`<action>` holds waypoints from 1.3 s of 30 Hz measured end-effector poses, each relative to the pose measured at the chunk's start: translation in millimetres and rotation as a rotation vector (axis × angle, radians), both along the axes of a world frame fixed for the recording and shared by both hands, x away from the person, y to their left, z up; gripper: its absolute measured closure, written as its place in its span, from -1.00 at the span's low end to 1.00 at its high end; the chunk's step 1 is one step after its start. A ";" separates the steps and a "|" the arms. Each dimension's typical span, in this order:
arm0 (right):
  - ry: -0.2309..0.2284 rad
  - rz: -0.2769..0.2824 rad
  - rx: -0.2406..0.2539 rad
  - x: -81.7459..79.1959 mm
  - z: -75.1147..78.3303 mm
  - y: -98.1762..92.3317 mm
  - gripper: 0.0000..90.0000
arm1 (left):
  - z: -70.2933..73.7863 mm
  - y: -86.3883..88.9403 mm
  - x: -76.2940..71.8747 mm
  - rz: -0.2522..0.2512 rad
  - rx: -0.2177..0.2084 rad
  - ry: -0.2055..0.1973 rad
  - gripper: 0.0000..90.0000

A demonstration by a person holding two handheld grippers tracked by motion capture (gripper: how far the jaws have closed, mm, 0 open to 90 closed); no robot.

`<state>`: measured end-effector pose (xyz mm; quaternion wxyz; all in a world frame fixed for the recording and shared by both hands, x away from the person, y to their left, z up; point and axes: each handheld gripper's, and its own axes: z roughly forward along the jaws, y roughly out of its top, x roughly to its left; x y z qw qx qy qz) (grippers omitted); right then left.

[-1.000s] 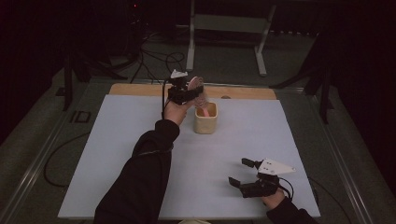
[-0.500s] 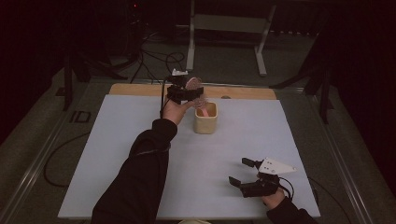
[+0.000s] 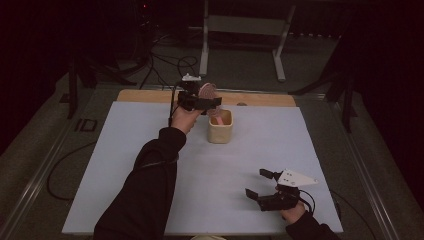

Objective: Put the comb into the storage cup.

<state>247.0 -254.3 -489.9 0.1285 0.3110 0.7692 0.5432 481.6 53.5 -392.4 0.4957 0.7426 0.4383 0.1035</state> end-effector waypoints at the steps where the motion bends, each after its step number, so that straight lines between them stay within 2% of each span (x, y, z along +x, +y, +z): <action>1: -0.001 0.000 -0.001 0.1 0.0 0.0 -0.78 | 0.4 0.1 -0.5 -0.008 0.001 -0.001 -0.99; 12: -0.003 0.003 0.003 0.2 0.2 0.5 -0.78 | 2.5 7.8 -8.6 -0.061 0.022 -0.040 -1.00; 17: 0.003 0.001 0.003 0.3 -0.1 0.4 -0.78 | 3.6 9.3 -12.7 -0.091 0.033 -0.043 -1.00; 20: -0.001 0.003 -0.001 0.2 0.1 1.5 -0.78 | 3.9 10.8 -14.8 -0.097 0.027 -0.040 -1.00; 30: -0.003 0.005 0.002 0.4 0.3 1.4 -0.78 | 2.4 21.1 -22.7 -0.115 0.043 -0.039 -1.00; 39: 0.004 0.004 0.002 0.8 -0.1 2.1 -0.78 | -1.0 34.5 -28.9 -0.105 0.054 -0.029 -1.00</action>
